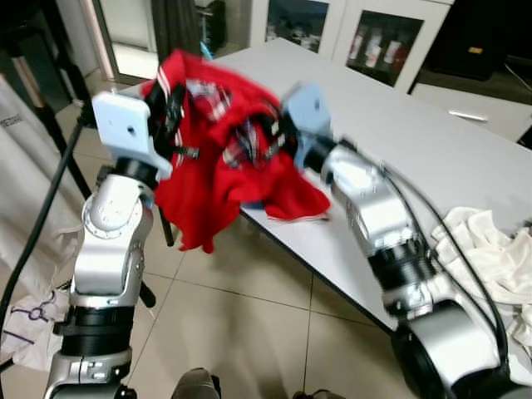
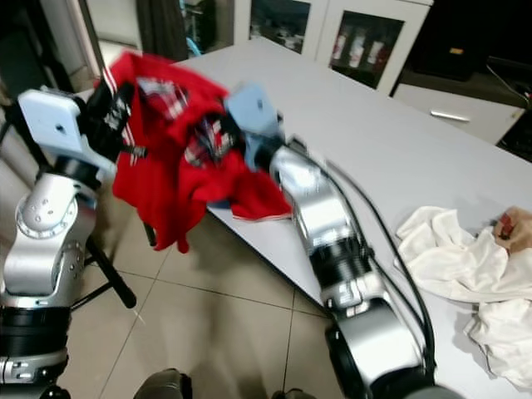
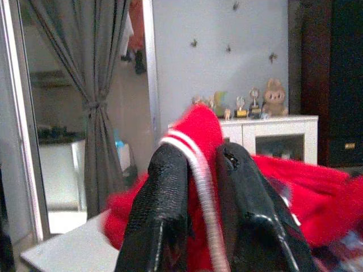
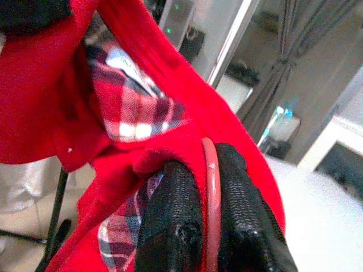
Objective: Hang hanger
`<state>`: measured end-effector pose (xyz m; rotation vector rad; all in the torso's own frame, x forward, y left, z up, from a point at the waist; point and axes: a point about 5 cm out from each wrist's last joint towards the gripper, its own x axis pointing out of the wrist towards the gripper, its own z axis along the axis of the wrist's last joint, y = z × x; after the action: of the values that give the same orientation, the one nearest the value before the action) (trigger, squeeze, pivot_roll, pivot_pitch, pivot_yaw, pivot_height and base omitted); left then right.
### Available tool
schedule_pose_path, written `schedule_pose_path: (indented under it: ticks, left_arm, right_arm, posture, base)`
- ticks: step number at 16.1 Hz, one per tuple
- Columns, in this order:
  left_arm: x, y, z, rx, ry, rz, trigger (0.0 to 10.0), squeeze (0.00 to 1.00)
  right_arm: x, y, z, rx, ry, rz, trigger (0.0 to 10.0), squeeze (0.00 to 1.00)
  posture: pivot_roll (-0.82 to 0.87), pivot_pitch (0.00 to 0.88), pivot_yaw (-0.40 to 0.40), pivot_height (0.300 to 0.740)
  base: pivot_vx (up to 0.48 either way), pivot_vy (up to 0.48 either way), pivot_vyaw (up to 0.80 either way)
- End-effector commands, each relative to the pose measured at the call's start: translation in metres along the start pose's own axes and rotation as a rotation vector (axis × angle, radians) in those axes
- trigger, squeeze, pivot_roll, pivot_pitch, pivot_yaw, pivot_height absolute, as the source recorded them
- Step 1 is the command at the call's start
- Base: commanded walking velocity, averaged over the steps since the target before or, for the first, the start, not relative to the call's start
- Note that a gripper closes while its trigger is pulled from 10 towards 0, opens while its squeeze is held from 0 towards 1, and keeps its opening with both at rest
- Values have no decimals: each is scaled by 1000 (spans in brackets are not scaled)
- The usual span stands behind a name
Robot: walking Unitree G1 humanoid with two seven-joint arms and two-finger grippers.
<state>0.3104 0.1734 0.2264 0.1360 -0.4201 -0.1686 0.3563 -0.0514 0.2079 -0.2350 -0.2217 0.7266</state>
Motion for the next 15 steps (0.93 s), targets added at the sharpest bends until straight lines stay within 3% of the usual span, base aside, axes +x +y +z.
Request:
schedule_pose_path:
  ticks: [1, 4, 6, 7, 11, 13, 15]
  left_arm:
    - [0, 0, -3, 37, 17, -4, 10000, 0]
    - [-1, 2, -11, 95, 44, 14, 10000, 0]
    - [-4, 5, -28, 108, 156, 39, 10000, 0]
    - [-14, 3, -56, 69, 331, 35, 10000, 0]
    - [-33, -14, -91, -18, 502, -32, 10000, 0]
    - [-34, -21, -99, -4, 530, -61, 10000, 0]
    - [-30, -31, -104, -3, 541, -93, 10000, 0]
  right_arm:
    - [-5, -2, -5, -29, -2, -24, 0, 0]
    - [-12, -5, -19, -137, 55, -56, 0, 0]
    - [-16, -9, -24, -195, 90, -84, 0, 0]
    - [-18, -10, -32, -255, 128, -87, 0, 0]
    - [-24, 0, -51, -251, 188, -55, 0, 0]
    - [-25, 7, -57, -265, 202, -13, 0, 0]
    - [-28, 26, -57, -250, 167, 131, 0, 0]
  posture:
    - [127, 13, -39, 740]
    - [125, 15, -36, 740]
    - [125, 13, -36, 740]
    - [123, 13, -37, 740]
    - [121, 18, -46, 740]
    - [120, 21, -48, 740]
    - [112, 24, -46, 740]
  base:
    - [0, 0, 0]
    - [0, 0, 0]
    - [0, 0, 0]
    - [0, 0, 0]
    - [0, 0, 0]
    - [0, 0, 0]
    - [0, 0, 0]
